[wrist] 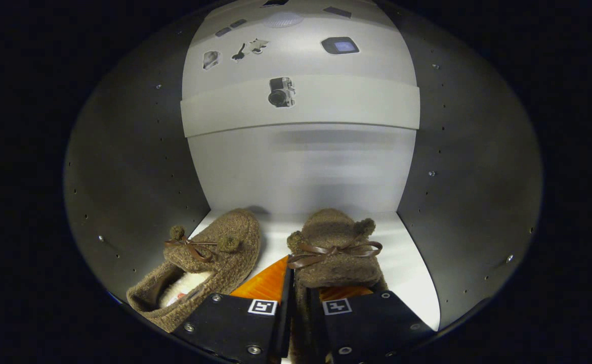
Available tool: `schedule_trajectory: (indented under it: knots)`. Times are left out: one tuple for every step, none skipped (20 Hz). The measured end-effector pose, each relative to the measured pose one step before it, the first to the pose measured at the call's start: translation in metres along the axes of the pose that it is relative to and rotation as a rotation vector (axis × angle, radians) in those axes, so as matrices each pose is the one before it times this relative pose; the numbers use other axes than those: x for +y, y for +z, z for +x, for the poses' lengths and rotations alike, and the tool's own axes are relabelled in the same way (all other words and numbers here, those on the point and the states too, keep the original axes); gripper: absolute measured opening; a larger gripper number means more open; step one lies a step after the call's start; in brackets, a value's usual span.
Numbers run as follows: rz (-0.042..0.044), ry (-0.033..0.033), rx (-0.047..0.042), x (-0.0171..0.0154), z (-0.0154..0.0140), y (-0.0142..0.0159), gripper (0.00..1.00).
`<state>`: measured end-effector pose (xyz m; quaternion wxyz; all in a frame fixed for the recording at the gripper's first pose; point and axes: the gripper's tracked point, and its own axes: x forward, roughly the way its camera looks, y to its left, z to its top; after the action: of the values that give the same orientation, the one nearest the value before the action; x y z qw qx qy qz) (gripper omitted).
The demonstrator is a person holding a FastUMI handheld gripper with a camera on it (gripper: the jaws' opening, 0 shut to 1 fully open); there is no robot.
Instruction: Open the shoe cabinet door, grab the shoes and put them into the shoe cabinet, then close the shoe cabinet door.
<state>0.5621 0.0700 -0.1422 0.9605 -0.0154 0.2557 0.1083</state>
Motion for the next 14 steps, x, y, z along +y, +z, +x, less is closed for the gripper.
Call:
schedule_trajectory:
  knots:
    - [0.00581, 0.0013, 0.00005, 0.00173, -0.00193, 0.00034, 0.2]
    - [0.00886, -0.00096, 0.00089, 0.00051, -0.00189, -0.00017, 0.22]
    - [0.00979, 0.00103, 0.0038, 0.00016, -0.00239, -0.00019, 0.24]
    - [0.00547, -0.00632, -0.00334, -0.0008, -0.00222, 0.00033, 0.24]
    - [-0.00187, -0.00493, 0.00211, -0.00119, -0.00294, -0.00045, 0.24]
    - [-0.00186, -0.00633, 0.0028, -0.00074, -0.0024, -0.00073, 0.24]
    - [0.001, -0.00191, -0.001, 0.00031, -0.00343, 0.00014, 0.24]
    - [0.00191, -0.00357, 0.00155, -0.00015, -0.00281, -0.00016, 0.24]
    - [-0.00104, -0.00725, -0.00254, -0.00122, -0.00404, 0.00006, 0.24]
    - [-0.00192, -0.00671, -0.00072, -0.00056, -0.00372, -0.00058, 0.24]
    - [-0.00271, -0.00198, 0.00045, 0.00013, -0.0048, -0.00111, 0.24]
    - [0.00074, -0.00211, 0.00136, 0.0002, -0.00564, -0.00154, 0.24]
    - [-0.00097, -0.0031, -0.00584, -0.00001, -0.00678, 0.00009, 0.24]
    - [-0.00159, -0.00623, -0.01294, -0.0005, -0.00656, 0.00187, 0.24]
